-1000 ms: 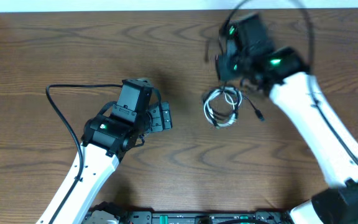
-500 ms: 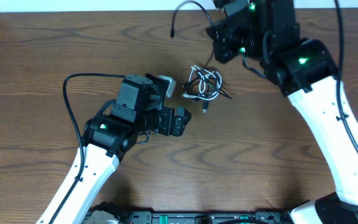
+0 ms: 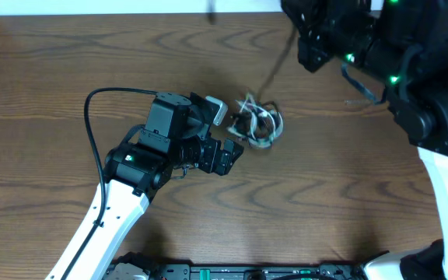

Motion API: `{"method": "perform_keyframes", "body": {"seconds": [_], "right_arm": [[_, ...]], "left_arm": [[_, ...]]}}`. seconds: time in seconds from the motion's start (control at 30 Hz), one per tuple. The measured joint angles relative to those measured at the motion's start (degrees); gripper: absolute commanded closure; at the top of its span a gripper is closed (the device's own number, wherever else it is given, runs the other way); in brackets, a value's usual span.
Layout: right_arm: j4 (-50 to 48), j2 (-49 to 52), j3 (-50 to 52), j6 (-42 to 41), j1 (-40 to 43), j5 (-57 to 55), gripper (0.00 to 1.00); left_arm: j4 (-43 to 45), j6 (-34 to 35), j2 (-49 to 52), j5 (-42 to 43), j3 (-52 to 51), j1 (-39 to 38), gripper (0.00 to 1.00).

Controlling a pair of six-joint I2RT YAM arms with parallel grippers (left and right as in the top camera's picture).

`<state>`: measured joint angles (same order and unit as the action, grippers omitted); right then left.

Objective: Untangle cables

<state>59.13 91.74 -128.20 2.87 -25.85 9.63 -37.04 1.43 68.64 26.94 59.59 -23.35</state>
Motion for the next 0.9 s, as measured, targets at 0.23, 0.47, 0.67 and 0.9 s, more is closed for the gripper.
{"method": "perform_keyframes", "body": {"seconds": [0.23, 0.47, 0.67, 0.9], "right_arm": [[18.21, 4.46, 3.8, -4.33, 0.22, -16.2, 0.24], [19.85, 5.22, 14.56, -14.05, 0.48, -19.32, 0.01], [3.8, 5.53, 34.86, -20.09, 0.13, -12.7, 0.32], [-17.0, 5.7, 55.67, -29.7, -1.92, -5.53, 0.39]], "left_arm": [[-0.04, 0.0, 0.0, 0.0, 0.0, 0.0, 0.09], [-0.07, 0.0, 0.0, 0.0, 0.0, 0.0, 0.09], [0.92, 0.0, 0.0, 0.15, 0.0, 0.0, 0.09], [1.29, 0.0, 0.0, 0.17, 0.0, 0.0, 0.09]]}}
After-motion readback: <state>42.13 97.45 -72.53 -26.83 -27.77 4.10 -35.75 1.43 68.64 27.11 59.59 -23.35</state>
